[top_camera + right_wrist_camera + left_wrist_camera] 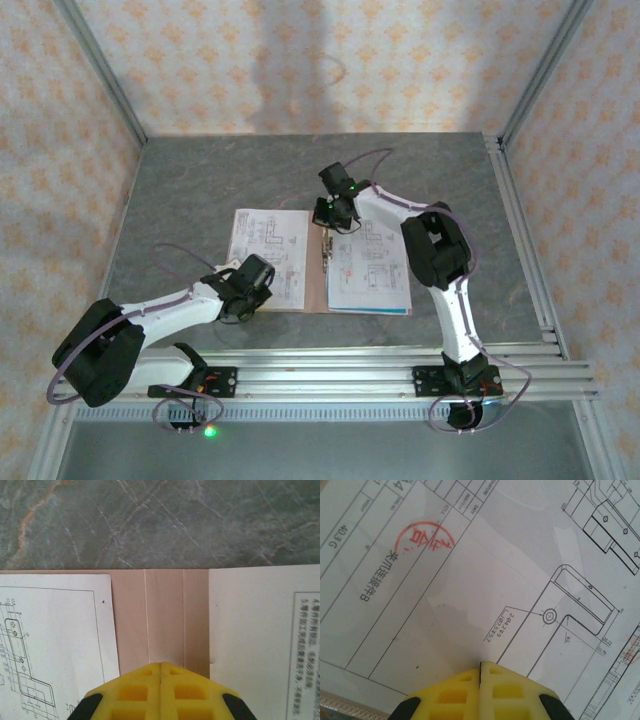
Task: Put the files into the folder
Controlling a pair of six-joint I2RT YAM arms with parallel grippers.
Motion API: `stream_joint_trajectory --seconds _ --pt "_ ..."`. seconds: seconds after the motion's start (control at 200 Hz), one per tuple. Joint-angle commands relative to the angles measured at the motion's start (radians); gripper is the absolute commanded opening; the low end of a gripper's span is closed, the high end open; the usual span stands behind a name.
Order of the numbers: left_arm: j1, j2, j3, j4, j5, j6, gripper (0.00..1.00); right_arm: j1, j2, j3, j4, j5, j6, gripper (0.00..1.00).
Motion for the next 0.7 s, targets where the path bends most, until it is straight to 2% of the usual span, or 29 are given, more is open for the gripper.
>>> stream_joint_trajectory --seconds 0.0,0.345,0.696 --pt "0.008 0.016 -0.033 -0.058 0.005 -0.012 0.0 0.003 -0.072 -0.026 0.004 -0.037 -0.014 0.0" --pt "0.004 0.001 -0.036 -0.06 -0.01 -0.029 0.0 0.008 -0.159 -0.107 0.039 -0.08 0.002 0.0" --pt "0.002 -0.005 -0.041 -0.057 -0.013 -0.033 0.0 0.037 -0.278 -0.274 0.119 -0.097 0.036 0.0"
